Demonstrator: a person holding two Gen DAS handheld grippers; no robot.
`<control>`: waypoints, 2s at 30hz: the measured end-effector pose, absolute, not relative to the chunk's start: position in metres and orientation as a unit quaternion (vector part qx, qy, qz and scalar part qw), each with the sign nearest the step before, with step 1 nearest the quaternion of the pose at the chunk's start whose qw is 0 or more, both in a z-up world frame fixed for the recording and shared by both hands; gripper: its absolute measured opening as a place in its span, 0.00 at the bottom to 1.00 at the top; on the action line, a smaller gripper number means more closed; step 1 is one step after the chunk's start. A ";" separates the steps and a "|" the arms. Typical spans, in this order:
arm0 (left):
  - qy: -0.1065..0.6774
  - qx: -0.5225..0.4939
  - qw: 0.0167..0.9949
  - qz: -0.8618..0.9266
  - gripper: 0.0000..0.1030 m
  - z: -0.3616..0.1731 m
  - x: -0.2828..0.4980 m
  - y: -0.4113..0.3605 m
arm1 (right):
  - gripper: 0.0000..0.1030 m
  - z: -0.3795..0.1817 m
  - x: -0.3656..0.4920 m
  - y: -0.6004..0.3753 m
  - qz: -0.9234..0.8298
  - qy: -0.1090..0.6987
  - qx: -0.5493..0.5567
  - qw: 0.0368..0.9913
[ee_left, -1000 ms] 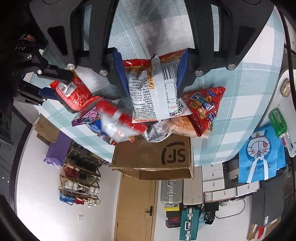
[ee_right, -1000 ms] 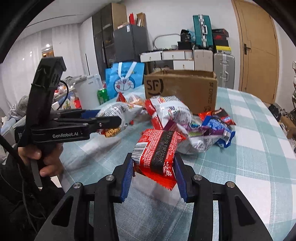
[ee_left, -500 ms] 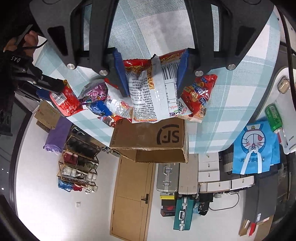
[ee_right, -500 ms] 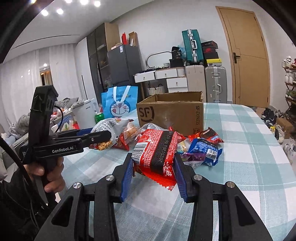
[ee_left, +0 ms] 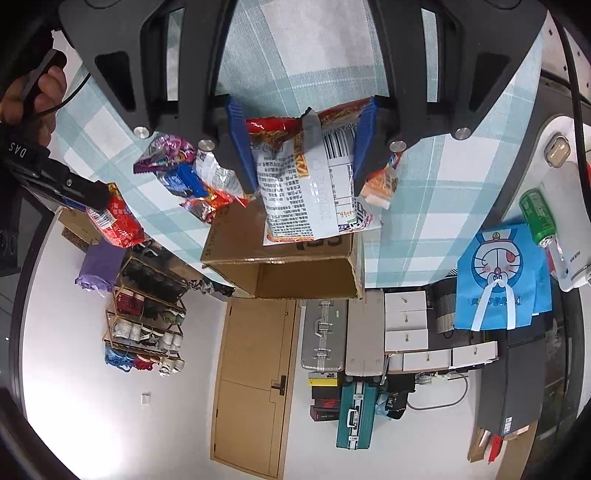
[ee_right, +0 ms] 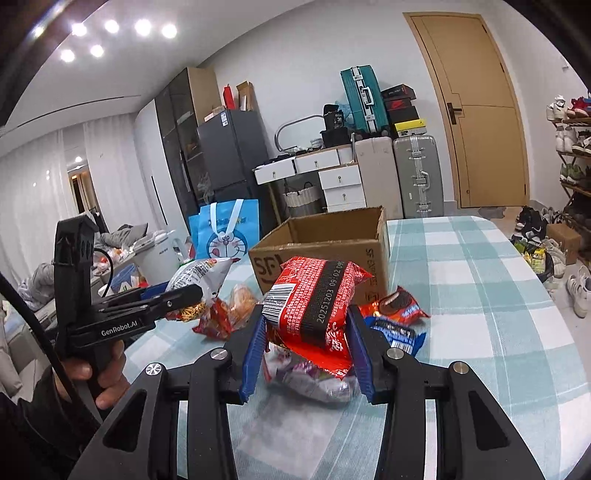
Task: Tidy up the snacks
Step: 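Carry the white chip bag with the left tool while the right tool carries the red-black packet into the box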
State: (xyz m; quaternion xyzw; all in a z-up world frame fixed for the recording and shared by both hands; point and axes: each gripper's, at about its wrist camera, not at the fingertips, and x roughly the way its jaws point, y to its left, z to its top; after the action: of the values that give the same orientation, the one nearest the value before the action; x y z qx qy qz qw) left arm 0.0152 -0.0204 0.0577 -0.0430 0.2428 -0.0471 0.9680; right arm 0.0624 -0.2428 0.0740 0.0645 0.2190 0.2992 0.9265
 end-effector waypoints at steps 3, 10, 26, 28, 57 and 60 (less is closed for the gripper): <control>0.234 -0.042 0.970 -0.039 0.44 0.065 0.022 -0.017 | 0.41 0.080 0.070 -0.242 0.296 0.215 0.059 0.929; 0.225 -0.038 0.973 -0.027 0.44 0.080 0.038 -0.013 | 0.41 0.092 0.084 -0.238 0.299 0.209 0.062 0.929; 0.229 -0.037 0.973 -0.007 0.44 0.106 0.107 -0.012 | 0.41 0.118 0.140 -0.224 0.304 0.219 0.090 0.923; 0.233 -0.032 0.972 -0.006 0.44 0.106 0.118 -0.014 | 0.41 0.117 0.145 -0.221 0.305 0.223 0.090 0.922; 0.277 -0.019 0.961 0.013 0.44 0.073 0.227 -0.027 | 0.41 0.099 0.229 -0.193 0.291 0.290 0.099 0.906; 0.283 -0.017 0.959 0.017 0.44 0.066 0.236 -0.024 | 0.41 0.096 0.236 -0.190 0.286 0.295 0.097 0.907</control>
State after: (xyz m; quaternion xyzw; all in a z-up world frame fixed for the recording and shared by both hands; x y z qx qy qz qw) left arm 0.2357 -0.0238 0.0658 -0.0166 0.2834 0.0175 0.9587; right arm 0.2361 -0.1899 0.0958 0.0971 0.2947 0.2855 0.9068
